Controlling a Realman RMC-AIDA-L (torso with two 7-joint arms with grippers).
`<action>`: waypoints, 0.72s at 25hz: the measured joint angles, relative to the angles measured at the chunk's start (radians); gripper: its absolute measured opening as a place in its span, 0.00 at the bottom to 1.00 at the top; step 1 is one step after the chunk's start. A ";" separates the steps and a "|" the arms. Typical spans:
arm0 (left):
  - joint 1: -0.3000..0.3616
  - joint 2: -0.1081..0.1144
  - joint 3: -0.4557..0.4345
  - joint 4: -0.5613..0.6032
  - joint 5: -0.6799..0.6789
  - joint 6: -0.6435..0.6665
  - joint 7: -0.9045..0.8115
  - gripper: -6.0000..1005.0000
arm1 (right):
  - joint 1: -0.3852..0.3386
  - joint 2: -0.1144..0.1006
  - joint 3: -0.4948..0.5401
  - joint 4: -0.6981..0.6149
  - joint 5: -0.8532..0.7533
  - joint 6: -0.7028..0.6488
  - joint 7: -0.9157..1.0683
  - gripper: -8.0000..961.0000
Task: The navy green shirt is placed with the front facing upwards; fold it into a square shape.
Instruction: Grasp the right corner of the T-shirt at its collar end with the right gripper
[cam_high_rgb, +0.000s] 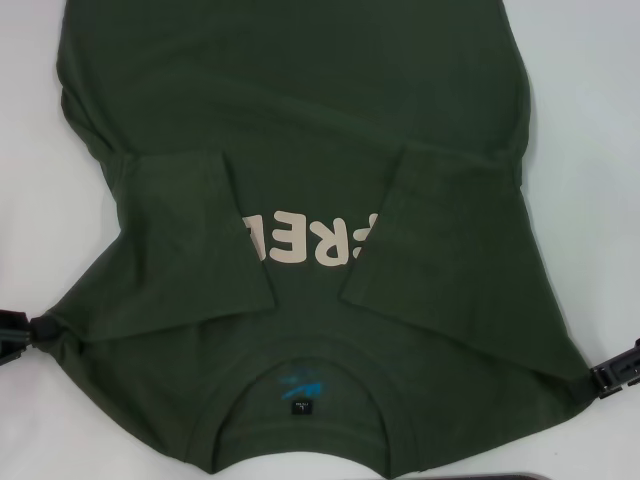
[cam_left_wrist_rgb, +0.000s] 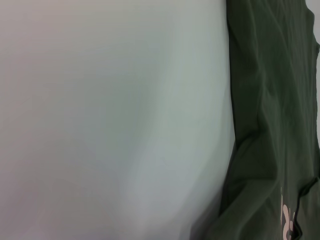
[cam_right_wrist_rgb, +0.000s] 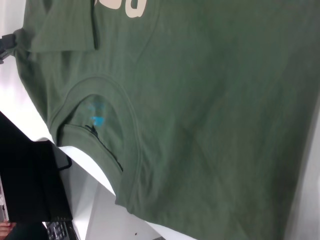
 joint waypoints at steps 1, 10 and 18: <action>0.000 0.000 0.000 0.000 0.000 0.000 0.000 0.03 | 0.000 0.000 0.000 0.000 -0.004 0.002 0.003 0.83; -0.001 0.000 0.000 0.000 0.000 0.000 0.000 0.03 | 0.000 0.001 0.000 0.000 -0.020 0.013 0.010 0.82; -0.003 0.003 0.002 0.000 0.000 0.003 -0.001 0.03 | 0.010 0.010 0.003 0.021 -0.020 0.033 0.013 0.81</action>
